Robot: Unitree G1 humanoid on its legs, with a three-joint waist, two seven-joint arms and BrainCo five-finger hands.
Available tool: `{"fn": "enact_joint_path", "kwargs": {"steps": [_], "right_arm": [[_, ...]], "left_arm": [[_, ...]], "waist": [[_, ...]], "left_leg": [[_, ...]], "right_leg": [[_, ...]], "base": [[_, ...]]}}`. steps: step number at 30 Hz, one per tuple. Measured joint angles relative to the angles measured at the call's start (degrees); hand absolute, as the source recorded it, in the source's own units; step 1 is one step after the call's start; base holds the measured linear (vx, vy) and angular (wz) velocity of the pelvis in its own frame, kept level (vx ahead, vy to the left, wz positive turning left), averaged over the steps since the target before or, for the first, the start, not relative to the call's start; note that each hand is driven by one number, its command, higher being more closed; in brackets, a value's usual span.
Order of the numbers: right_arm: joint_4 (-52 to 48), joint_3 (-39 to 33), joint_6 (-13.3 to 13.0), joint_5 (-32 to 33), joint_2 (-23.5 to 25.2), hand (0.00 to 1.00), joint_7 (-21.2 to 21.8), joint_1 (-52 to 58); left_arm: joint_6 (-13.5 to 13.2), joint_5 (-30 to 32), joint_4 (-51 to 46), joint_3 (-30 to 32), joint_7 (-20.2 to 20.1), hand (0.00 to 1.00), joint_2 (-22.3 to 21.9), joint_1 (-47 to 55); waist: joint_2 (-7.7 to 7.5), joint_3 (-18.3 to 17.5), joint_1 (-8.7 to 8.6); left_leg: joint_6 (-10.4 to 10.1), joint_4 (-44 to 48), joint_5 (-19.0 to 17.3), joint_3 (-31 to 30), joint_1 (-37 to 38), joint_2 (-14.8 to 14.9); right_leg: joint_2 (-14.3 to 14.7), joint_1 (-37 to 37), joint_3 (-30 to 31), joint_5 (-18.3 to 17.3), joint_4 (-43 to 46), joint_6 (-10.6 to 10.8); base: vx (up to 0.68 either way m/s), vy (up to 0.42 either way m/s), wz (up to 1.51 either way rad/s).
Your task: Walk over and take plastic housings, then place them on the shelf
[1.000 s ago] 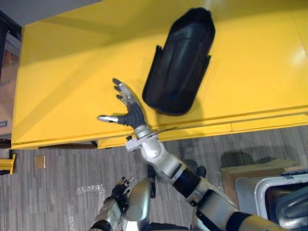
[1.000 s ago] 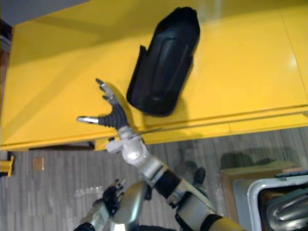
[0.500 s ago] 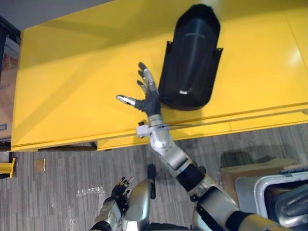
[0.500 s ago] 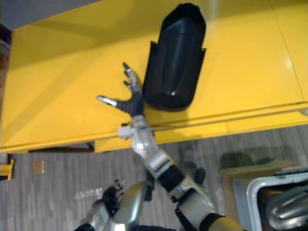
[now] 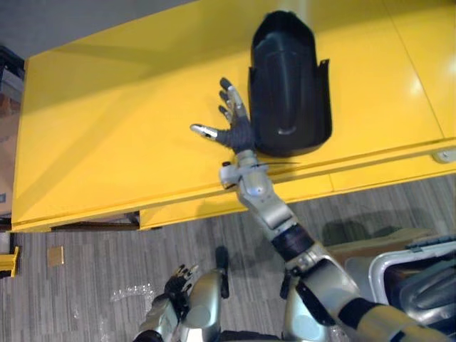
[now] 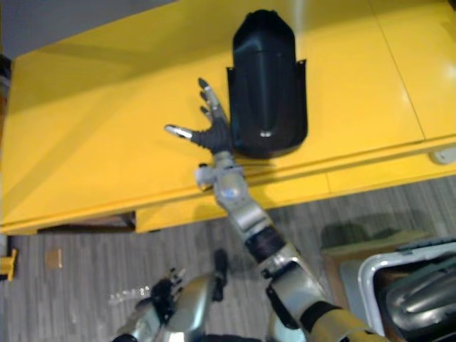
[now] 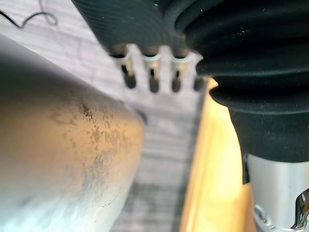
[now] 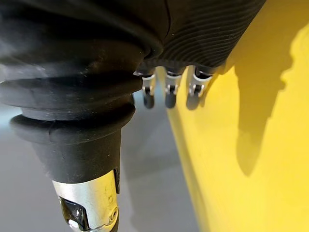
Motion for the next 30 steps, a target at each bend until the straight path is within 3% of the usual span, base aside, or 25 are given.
{"fn": "enact_joint_path", "kwargs": {"steps": [8,16,20,23,25,30], "right_arm": [[4.7,-3.3,-0.8,1.4,-5.6,0.00,4.1,-4.2],[6.5,-4.9,-6.5,2.6,-9.7,0.00,10.2,-7.0],[-4.2,-4.3,-6.8,4.1,-9.8,0.00,13.7,-6.3],[-20.2,-4.2,-6.6,7.1,-10.4,0.00,19.3,-1.0],[-31.5,-3.9,-5.2,10.1,-11.1,0.00,22.8,3.5],[-42.3,-9.7,-3.5,14.2,-17.0,0.00,26.2,15.3]], "left_arm": [[1.3,0.1,0.0,0.3,-0.5,0.00,0.7,0.6],[1.6,0.8,-0.5,0.7,-1.6,0.00,0.7,0.6],[1.7,2.4,-0.9,1.9,-1.6,0.00,0.6,0.8],[1.7,2.5,-1.3,2.7,-1.6,0.00,0.6,1.7],[1.5,2.5,-1.6,4.2,-1.5,0.00,0.8,2.6],[1.2,2.5,-1.6,6.2,-1.5,0.00,1.7,3.5]], "waist": [[0.05,0.0,0.00],[0.05,0.0,0.62],[0.04,-0.1,-0.09],[-0.20,-0.2,-0.26],[-1.20,-0.6,-1.11],[-4.31,-1.6,-2.45]], "left_leg": [[-0.2,-2.7,2.3,-1.5,0.6,-0.1],[-0.5,-3.2,2.8,-2.5,0.4,0.1],[-0.5,-3.3,2.8,-2.1,0.6,0.5],[-0.6,-3.6,2.6,-0.9,2.6,1.0],[-0.9,-3.6,2.1,0.1,2.8,1.6],[-1.1,-3.6,1.8,1.8,2.9,2.4]], "right_leg": [[-0.1,0.7,-2.2,0.2,-1.2,-0.4],[0.1,1.0,-3.5,0.3,-1.1,-0.3],[0.4,1.3,-3.6,0.4,-1.3,-0.3],[1.0,3.2,-3.0,0.4,-2.2,-0.4],[1.7,3.1,-2.5,0.5,-2.6,-0.5],[3.0,3.0,-0.9,1.4,-4.7,-0.6]], "base": [[-0.04,-0.004,0.09],[0.03,-0.007,0.06],[0.04,-0.006,0.00],[0.04,-0.011,-0.12],[-0.01,-0.016,-0.21],[-0.02,-0.008,-0.20]]}}
